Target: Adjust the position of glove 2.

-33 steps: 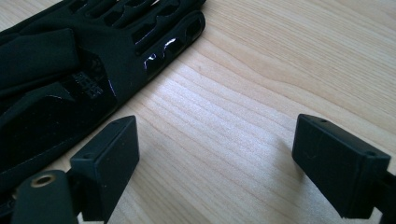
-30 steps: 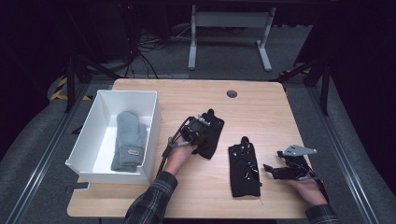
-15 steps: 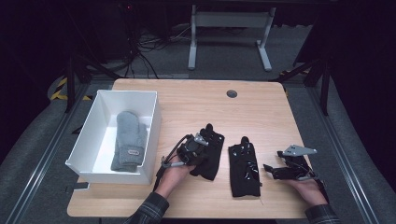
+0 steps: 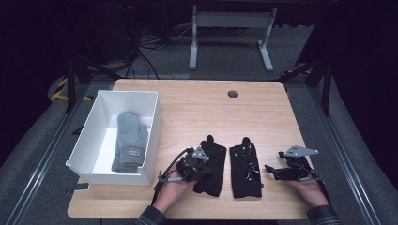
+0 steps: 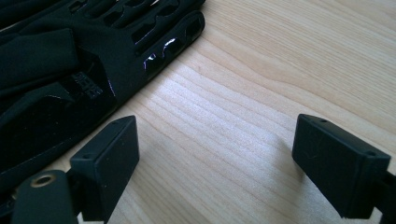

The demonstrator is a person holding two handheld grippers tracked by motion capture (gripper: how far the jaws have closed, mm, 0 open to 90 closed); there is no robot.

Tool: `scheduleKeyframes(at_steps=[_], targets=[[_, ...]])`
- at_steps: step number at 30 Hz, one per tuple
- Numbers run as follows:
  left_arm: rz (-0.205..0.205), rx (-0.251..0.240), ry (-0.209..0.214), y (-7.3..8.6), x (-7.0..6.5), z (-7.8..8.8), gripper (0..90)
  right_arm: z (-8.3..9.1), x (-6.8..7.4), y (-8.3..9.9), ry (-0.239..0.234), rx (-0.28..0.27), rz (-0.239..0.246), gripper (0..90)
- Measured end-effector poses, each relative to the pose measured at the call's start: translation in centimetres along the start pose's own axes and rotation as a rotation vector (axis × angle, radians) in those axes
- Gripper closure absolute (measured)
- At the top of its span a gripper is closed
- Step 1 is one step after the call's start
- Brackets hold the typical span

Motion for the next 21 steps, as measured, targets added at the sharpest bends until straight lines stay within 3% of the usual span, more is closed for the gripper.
scheduleKeyframes(at_steps=[5, 10, 15, 21], targets=[[0.053, -0.023, -0.112, -0.3, 1.9, 1.1, 70.9, 0.0, 0.0, 0.0, 0.0, 0.0, 0.0, 15.4], [0.116, -0.01, -0.179, 0.4, 3.8, 0.8, 59.4, 0.0, 0.0, 0.0, 0.0, 0.0, 0.0, 15.4], [0.145, 0.011, -0.182, 1.2, 4.3, 0.1, 56.0, 0.0, 0.0, 0.0, -0.003, 0.004, 0.002, 14.8], [0.133, 0.041, -0.182, 1.4, 4.2, -0.6, 59.5, 0.0, 0.0, 0.0, -0.003, 0.002, 0.006, 14.7]])
Point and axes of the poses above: each handheld gripper's, and its own axes: z roughly backward along the jaws, y roughly out of its underside, x roughly to its left, the point moved 6 cm from there along -z, roughly forward along the jaws, and after that the axes turned 10 degrees about -z, right-handed, at the moved point
